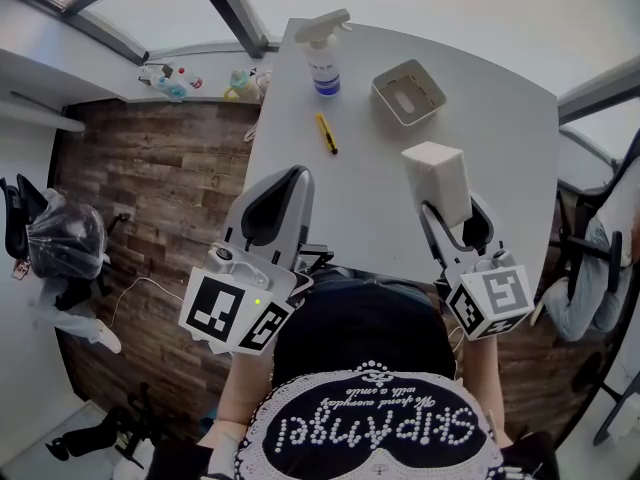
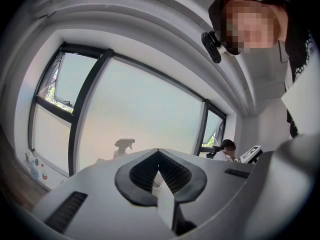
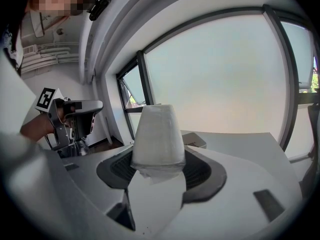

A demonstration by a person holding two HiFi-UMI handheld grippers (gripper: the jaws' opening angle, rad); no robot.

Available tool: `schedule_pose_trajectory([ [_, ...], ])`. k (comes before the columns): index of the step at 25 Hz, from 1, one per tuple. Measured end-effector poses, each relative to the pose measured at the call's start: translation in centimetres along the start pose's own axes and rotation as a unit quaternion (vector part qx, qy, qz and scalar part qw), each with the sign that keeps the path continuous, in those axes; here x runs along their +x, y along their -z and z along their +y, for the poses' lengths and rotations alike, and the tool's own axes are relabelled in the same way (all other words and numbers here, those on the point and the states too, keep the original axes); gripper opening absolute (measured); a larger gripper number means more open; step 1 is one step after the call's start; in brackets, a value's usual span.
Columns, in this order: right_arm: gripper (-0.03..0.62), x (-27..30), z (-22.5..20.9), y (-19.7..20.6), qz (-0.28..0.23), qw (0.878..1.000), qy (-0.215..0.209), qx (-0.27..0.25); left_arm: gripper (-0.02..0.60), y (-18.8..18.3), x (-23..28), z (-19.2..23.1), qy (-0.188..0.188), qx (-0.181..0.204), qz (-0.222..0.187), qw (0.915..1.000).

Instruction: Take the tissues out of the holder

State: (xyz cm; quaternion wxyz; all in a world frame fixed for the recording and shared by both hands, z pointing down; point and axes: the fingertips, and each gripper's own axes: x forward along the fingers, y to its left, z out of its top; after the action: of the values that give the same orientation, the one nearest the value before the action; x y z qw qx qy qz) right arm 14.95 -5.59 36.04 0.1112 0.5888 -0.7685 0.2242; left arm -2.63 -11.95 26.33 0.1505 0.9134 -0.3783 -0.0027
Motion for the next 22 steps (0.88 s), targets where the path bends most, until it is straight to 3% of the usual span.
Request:
schedule_pose_trajectory([
  [22,0.268,-2.0,1.7,1.6,0.013,0.999,-0.013,0.034,0.002,0.3,-0.4,0.0,0.005,0.001,0.004,1.0],
])
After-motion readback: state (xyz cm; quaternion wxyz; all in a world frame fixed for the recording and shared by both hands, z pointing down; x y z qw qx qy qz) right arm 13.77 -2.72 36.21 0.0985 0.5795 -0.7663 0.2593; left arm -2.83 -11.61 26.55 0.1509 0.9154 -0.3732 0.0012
